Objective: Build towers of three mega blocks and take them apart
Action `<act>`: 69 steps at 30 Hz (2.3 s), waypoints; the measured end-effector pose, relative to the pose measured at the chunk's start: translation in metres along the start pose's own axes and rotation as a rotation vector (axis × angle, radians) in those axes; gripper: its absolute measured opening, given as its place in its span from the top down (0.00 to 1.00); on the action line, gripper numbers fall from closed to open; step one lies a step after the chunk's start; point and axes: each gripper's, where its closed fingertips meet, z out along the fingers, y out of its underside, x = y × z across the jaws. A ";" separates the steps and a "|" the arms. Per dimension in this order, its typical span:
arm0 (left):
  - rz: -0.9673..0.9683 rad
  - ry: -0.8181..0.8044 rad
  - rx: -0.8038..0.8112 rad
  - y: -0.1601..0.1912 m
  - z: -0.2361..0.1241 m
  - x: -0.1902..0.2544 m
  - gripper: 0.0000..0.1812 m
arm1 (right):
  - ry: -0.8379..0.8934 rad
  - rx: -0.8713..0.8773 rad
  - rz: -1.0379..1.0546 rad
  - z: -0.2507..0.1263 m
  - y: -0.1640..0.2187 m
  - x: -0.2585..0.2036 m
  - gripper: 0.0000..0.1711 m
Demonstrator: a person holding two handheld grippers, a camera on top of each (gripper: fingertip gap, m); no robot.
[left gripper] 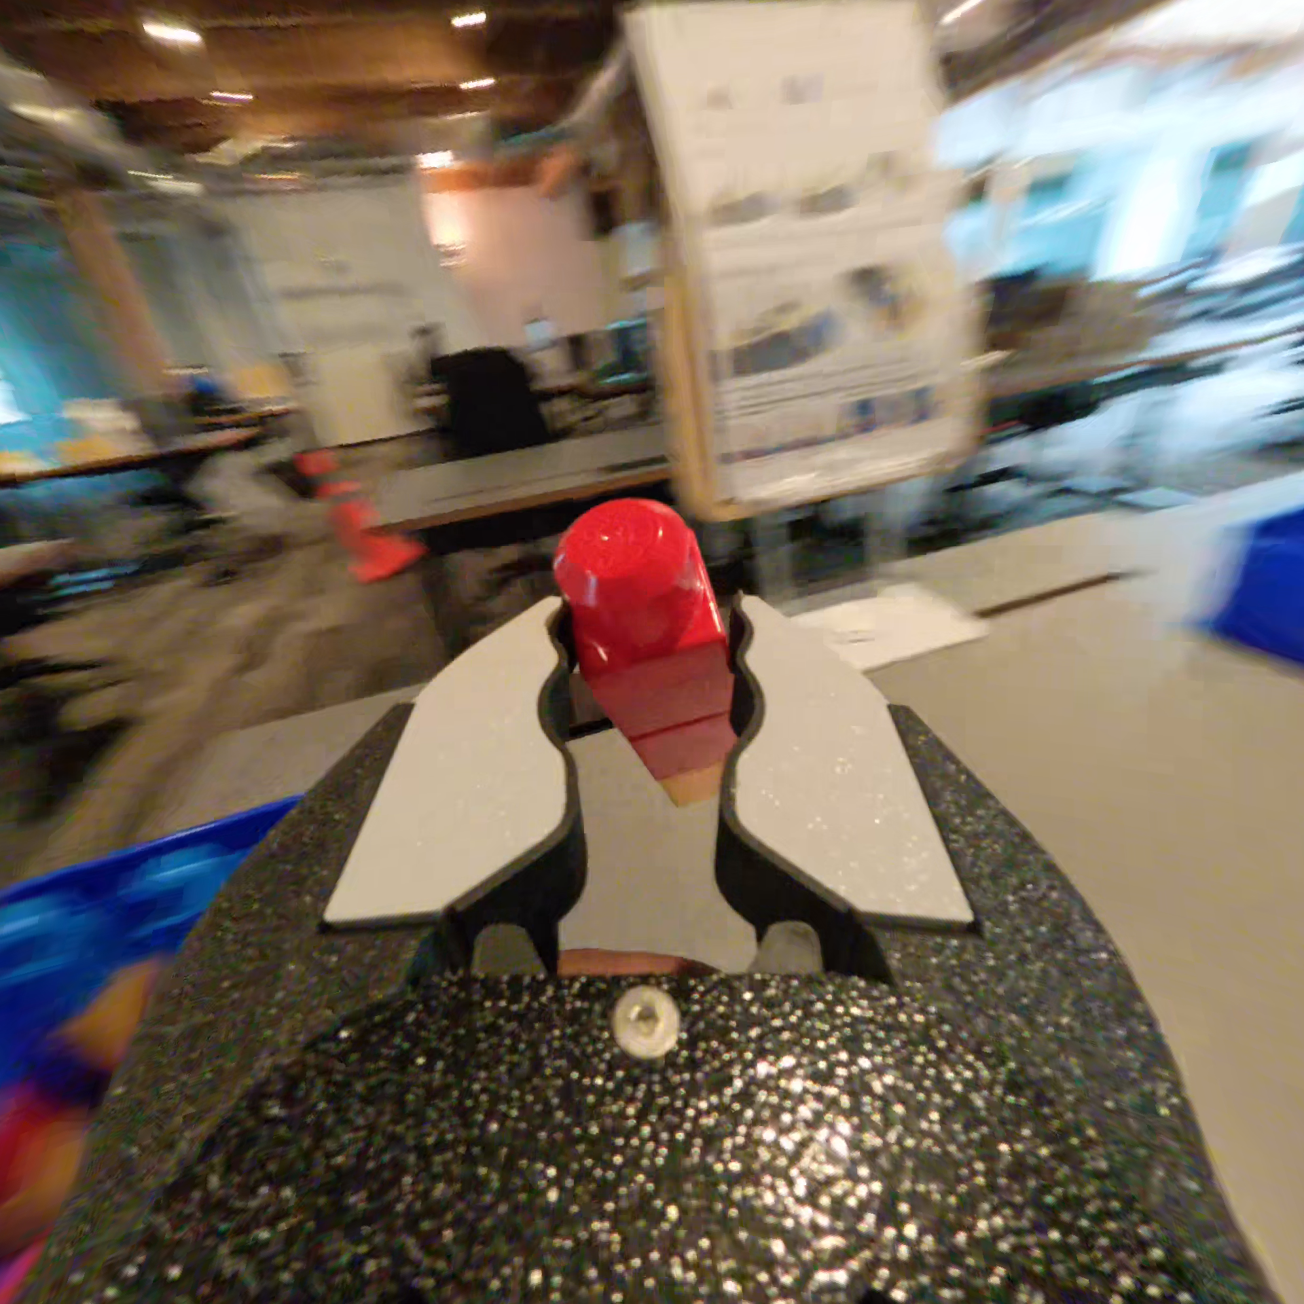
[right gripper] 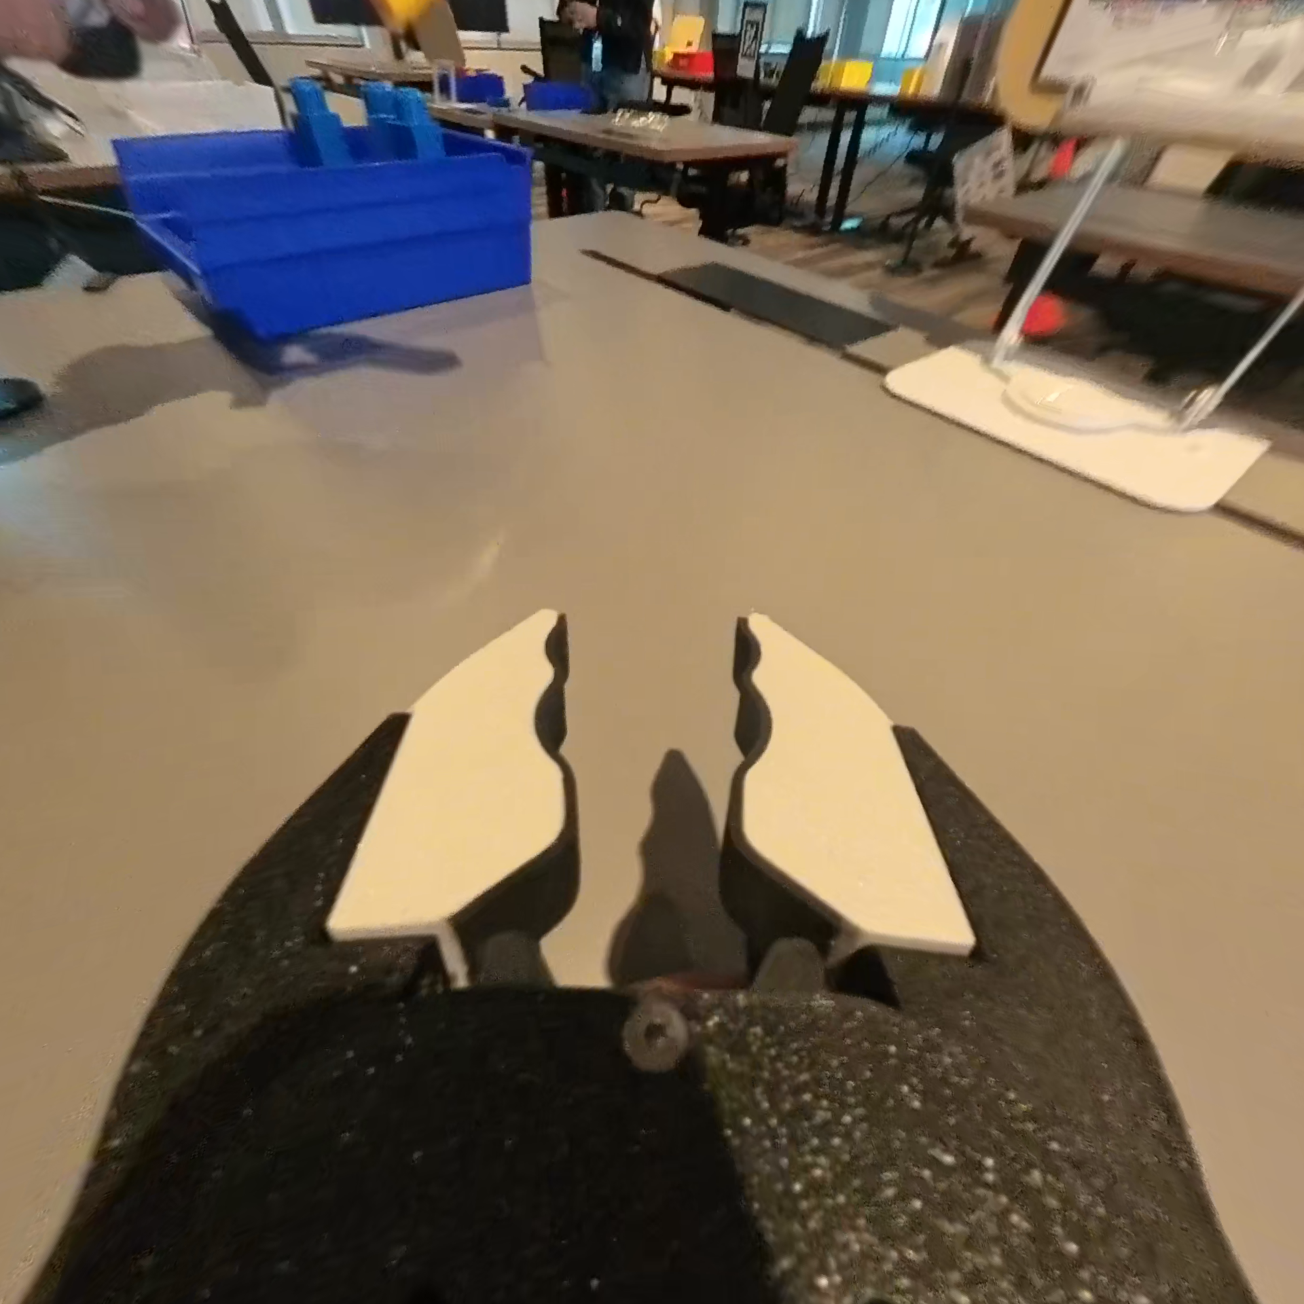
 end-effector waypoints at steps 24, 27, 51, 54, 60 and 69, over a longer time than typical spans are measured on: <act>-0.519 0.825 0.072 0.092 0.012 0.315 0.80 | 0.105 0.021 -0.331 0.030 -0.009 -0.053 0.64; -0.524 0.839 0.110 0.087 0.007 0.319 0.80 | 0.137 0.009 -0.341 0.032 -0.008 -0.051 0.66; -0.471 0.875 -0.159 0.130 0.014 0.339 0.79 | 0.294 -0.042 -0.421 0.024 -0.007 -0.031 0.78; -0.499 0.901 -0.201 0.134 0.013 0.338 0.80 | 0.295 -0.061 -0.473 0.025 -0.004 -0.031 0.78; -0.479 0.948 -0.271 0.142 0.007 0.337 0.80 | 0.274 -0.098 -0.579 0.026 0.003 -0.033 0.78; -0.483 0.987 -0.247 0.136 0.002 0.330 0.80 | 0.261 -0.198 -0.847 0.023 0.020 -0.030 0.79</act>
